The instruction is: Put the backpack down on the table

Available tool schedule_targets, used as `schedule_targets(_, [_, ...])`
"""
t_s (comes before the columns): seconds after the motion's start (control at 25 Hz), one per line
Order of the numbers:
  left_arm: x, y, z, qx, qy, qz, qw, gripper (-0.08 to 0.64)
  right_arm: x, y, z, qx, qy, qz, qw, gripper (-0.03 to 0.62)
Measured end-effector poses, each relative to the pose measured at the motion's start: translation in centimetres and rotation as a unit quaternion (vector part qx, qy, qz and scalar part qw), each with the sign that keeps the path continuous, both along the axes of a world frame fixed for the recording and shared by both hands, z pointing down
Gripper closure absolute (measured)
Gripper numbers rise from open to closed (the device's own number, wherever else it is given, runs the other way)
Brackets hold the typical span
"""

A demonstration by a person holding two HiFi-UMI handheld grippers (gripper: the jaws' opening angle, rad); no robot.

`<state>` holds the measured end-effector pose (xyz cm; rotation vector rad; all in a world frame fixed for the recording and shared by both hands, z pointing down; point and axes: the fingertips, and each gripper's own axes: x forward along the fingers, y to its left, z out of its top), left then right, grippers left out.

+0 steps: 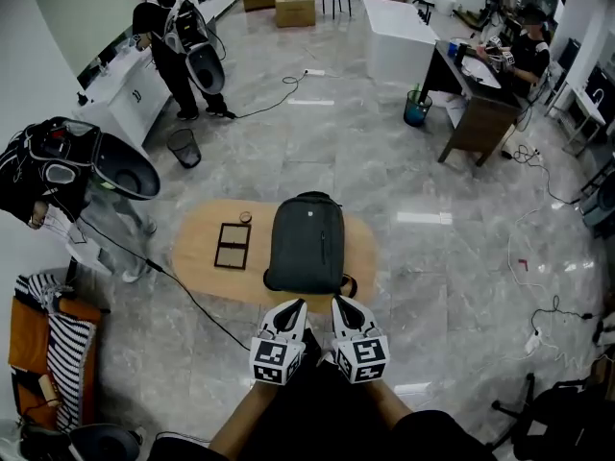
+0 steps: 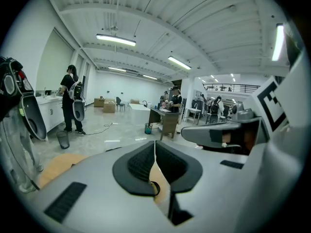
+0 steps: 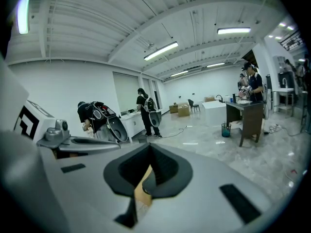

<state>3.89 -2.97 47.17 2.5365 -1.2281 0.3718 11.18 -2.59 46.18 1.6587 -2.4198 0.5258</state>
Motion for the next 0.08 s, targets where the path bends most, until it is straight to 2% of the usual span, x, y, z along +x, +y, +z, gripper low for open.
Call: schedule_targets(0.08, [0.21, 0.41, -0.17, 0.002, 0.001, -0.002, 1.0000, 0.540, 0.32, 0.53, -0.25, 0.001, -0.002, -0.001, 1.000, 0.583])
